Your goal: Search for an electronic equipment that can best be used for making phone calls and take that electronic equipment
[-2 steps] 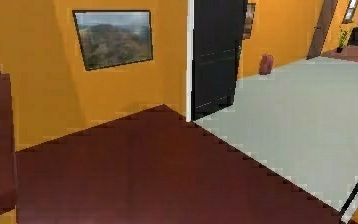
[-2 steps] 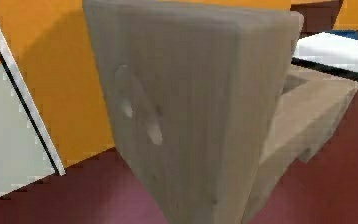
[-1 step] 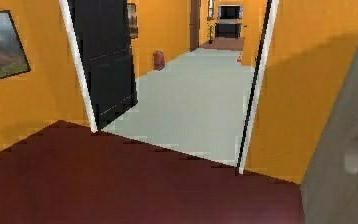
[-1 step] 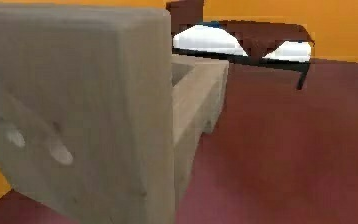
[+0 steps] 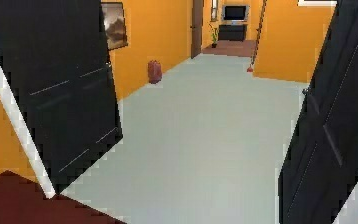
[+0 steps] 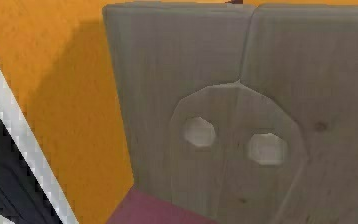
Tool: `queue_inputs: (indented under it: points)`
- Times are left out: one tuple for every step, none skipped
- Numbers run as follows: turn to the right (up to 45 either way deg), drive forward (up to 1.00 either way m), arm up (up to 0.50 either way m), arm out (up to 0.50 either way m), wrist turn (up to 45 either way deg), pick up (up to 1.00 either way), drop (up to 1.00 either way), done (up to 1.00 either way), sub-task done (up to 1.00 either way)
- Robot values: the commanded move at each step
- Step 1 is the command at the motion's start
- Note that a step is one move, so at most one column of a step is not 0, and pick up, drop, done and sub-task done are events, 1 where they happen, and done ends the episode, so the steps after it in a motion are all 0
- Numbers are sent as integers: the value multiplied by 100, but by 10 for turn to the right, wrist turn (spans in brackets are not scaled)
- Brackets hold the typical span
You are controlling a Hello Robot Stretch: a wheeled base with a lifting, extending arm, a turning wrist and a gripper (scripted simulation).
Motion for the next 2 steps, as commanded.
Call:
queue_inputs:
  points:
    - [30, 0, 0, 0, 0, 0, 0, 0, 0]
    - [0, 60, 0, 0, 0, 0, 0, 0, 0]
